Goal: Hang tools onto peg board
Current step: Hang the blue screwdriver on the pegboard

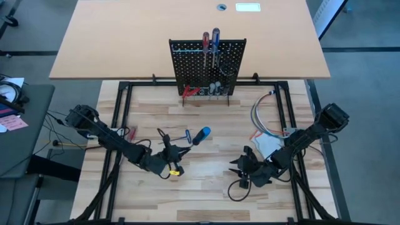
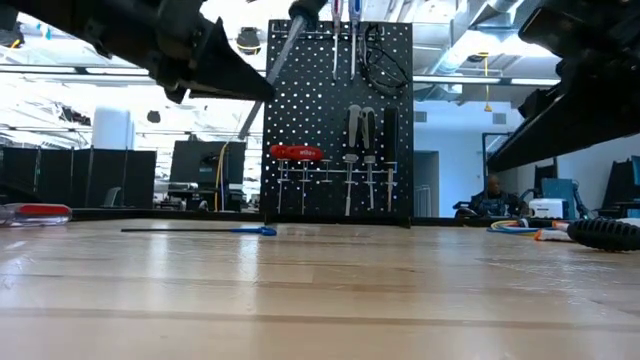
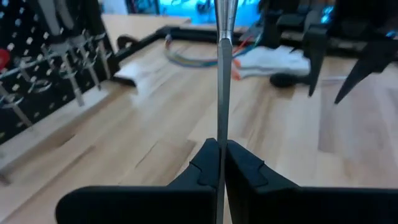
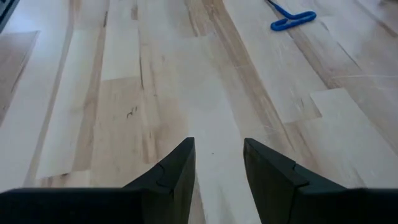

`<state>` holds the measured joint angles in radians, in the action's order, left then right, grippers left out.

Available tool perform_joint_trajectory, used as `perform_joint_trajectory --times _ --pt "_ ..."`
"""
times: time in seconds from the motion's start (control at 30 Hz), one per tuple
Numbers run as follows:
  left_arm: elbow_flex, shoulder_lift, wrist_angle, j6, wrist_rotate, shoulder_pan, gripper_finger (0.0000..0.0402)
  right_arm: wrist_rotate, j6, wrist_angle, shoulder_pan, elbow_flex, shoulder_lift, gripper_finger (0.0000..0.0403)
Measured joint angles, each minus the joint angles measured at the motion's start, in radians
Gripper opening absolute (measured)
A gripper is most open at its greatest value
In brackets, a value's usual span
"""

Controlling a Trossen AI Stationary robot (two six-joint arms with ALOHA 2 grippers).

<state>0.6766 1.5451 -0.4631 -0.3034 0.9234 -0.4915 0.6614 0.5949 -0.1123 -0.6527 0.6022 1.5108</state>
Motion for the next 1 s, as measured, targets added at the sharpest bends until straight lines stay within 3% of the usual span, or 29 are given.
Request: perform_joint_trajectory --times 0.33,0.47,0.63,0.73,0.87,1.0 --pt "-0.043 -0.007 -0.337 0.252 0.031 0.046 0.0000 0.015 0.009 0.000 -0.003 0.000 0.000 0.0143" --pt "-0.043 -0.066 -0.393 0.356 -0.007 0.156 0.0000 0.015 0.010 0.000 -0.002 0.000 0.000 0.0143" --pt "-0.036 -0.213 -0.403 0.413 -0.154 0.365 0.0000 0.015 0.010 0.000 -0.002 0.000 0.000 0.0143" --pt "0.006 -0.296 -0.359 0.435 -0.233 0.493 0.0000 0.015 0.009 0.001 -0.002 0.000 0.000 0.0143" --pt "0.147 -0.356 -0.110 0.410 -0.343 0.658 0.0000 0.018 0.007 0.003 -0.002 -0.001 0.000 0.0143" --pt "0.298 -0.335 0.101 0.378 -0.390 0.774 0.0000 0.019 0.007 0.006 -0.002 -0.001 0.000 0.0143"
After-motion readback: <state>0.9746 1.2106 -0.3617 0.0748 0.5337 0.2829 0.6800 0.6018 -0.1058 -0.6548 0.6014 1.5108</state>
